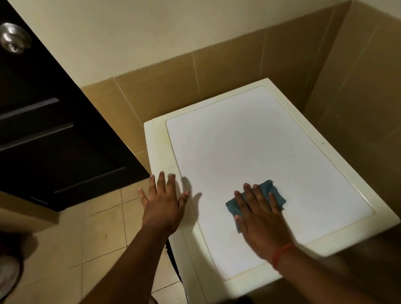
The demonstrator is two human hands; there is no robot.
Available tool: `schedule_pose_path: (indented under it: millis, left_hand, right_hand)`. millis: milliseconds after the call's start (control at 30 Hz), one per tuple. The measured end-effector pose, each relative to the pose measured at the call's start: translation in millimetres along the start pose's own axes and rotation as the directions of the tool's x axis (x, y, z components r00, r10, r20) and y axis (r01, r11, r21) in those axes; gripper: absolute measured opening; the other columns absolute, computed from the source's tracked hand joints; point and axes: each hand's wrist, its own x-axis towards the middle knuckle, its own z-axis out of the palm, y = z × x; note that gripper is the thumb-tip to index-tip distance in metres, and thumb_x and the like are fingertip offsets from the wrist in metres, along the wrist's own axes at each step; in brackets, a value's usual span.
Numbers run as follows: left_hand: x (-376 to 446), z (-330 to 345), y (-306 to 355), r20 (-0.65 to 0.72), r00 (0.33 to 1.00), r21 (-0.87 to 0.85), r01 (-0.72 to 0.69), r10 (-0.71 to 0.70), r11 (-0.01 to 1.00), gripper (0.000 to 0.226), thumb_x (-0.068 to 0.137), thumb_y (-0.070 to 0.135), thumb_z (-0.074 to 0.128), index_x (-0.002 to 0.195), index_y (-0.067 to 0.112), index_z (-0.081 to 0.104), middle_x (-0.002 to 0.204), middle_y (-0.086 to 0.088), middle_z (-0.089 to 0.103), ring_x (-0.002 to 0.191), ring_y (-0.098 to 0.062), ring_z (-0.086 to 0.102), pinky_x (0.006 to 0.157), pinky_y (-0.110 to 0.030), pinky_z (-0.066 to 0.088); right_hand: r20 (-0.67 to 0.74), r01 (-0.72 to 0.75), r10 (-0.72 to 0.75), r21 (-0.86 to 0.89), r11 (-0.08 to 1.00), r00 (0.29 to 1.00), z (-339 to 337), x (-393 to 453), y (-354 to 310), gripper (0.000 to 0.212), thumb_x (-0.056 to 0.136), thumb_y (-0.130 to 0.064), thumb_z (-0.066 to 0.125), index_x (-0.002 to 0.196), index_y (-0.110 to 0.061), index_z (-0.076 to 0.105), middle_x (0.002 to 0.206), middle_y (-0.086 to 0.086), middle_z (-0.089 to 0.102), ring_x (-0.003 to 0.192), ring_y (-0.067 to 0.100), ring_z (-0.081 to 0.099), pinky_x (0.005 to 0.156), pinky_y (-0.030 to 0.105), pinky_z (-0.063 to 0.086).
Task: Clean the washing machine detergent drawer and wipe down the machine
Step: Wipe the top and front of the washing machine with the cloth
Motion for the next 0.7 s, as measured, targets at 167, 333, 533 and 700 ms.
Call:
schedule_pose_path:
  millis: [167, 333, 533, 700]
  left_hand:
    - [-1.3, 5.8, 18.7, 0.006, 0.999, 0.014, -0.033, 0.033, 0.999, 0.070, 0.098, 0.062, 0.016, 0.156, 0.024, 0.006, 0.165, -0.007, -0.001, 0.151, -0.028, -0.011, 0.118, -0.059, -0.004]
    - [1.8, 8.1, 33.9, 0.024, 0.998, 0.020, -0.061, 0.061, 0.998, 0.070, 0.098, 0.062, 0.016, 0.156, 0.024, 0.006, 0.165, -0.006, -0.001, 0.151, -0.027, -0.012, 0.118, -0.059, -0.005]
    - [12.1, 6.0, 54.2, 0.023, 0.994, 0.017, -0.108, 0.107, 0.994, 0.070, 0.098, 0.063, 0.016, 0.156, 0.026, 0.006, 0.165, -0.004, -0.001, 0.150, -0.029, -0.013, 0.118, -0.059, -0.003]
    - [13.6, 7.8, 66.1, 0.027, 0.989, 0.028, -0.146, 0.145, 0.989, 0.069, 0.099, 0.060, 0.018, 0.156, 0.023, 0.008, 0.165, -0.005, 0.003, 0.151, -0.029, -0.011, 0.118, -0.059, -0.001]
  right_hand:
    - [0.019, 0.271, -0.271, -0.023, 0.962, 0.962, 3.8, -11.5, 19.5, 0.054, 0.099, -0.041, 0.034, 0.150, -0.025, 0.035, 0.160, 0.001, 0.026, 0.149, 0.023, 0.018, 0.117, 0.050, 0.019]
    - [-0.020, -0.049, 0.049, 0.008, 0.999, 0.999, 0.6, 0.0, 18.9, 0.057, 0.095, -0.042, 0.033, 0.149, -0.023, 0.037, 0.158, 0.005, 0.030, 0.147, 0.029, 0.021, 0.117, 0.055, 0.015]
    - [-0.008, 0.169, -0.169, -0.012, 0.985, 0.986, -0.9, -4.1, 49.6, 0.054, 0.098, -0.044, 0.033, 0.149, -0.027, 0.036, 0.159, 0.000, 0.027, 0.148, 0.022, 0.019, 0.117, 0.051, 0.019]
    - [-0.022, -0.087, 0.087, 0.028, 0.996, 0.996, -0.3, -3.5, 62.2, 0.056, 0.100, -0.048, 0.025, 0.150, -0.025, 0.034, 0.159, 0.003, 0.027, 0.149, 0.028, 0.018, 0.117, 0.055, 0.015]
